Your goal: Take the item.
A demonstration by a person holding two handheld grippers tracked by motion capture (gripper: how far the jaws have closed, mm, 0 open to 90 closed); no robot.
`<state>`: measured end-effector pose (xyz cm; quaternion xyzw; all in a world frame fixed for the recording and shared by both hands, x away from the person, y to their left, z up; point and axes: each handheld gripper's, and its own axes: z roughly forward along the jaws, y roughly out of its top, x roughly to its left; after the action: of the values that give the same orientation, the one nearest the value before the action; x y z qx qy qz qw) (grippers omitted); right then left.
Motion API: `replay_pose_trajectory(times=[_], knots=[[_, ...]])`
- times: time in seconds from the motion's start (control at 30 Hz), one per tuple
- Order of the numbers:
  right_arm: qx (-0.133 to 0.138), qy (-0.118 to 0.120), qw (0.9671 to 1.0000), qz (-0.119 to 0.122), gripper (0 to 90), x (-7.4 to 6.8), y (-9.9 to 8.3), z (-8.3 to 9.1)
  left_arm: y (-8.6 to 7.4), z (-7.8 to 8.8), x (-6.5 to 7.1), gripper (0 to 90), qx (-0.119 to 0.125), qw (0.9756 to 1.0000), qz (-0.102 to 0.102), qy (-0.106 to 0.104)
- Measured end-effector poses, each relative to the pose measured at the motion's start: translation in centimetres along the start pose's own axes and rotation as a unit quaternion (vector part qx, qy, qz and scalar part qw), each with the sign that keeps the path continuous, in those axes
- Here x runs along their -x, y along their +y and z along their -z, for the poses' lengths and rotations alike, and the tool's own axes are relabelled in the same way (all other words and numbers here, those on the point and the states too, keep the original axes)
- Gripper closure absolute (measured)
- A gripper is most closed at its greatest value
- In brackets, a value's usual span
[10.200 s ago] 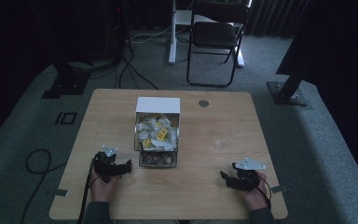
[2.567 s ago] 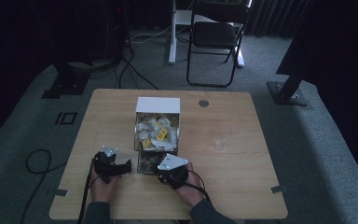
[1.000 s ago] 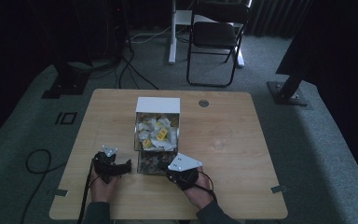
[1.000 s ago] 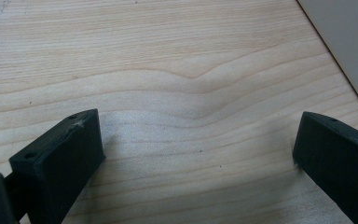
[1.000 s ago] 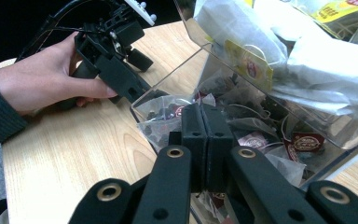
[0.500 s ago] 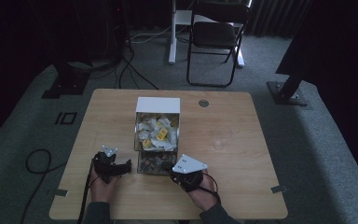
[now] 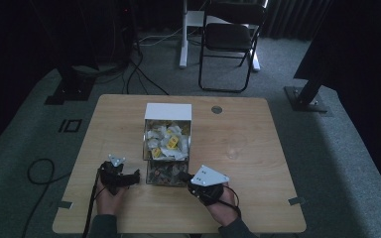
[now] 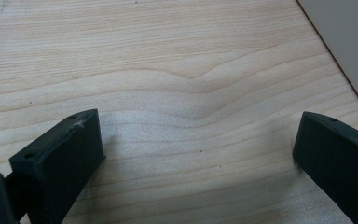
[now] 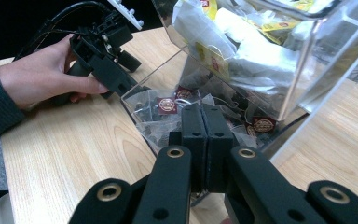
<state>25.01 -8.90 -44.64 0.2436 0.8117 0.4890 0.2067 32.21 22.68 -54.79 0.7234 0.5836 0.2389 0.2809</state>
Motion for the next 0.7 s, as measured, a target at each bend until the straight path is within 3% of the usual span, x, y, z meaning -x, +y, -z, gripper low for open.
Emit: replay_pose_trajectory(times=[0.7], knots=[[0.005, -0.023, 0.9997, -0.004, 89.8, 0.7, -0.3, 2.0, 0.0, 0.0, 0.0, 2.0, -0.001, 1.0, 0.0, 0.0]])
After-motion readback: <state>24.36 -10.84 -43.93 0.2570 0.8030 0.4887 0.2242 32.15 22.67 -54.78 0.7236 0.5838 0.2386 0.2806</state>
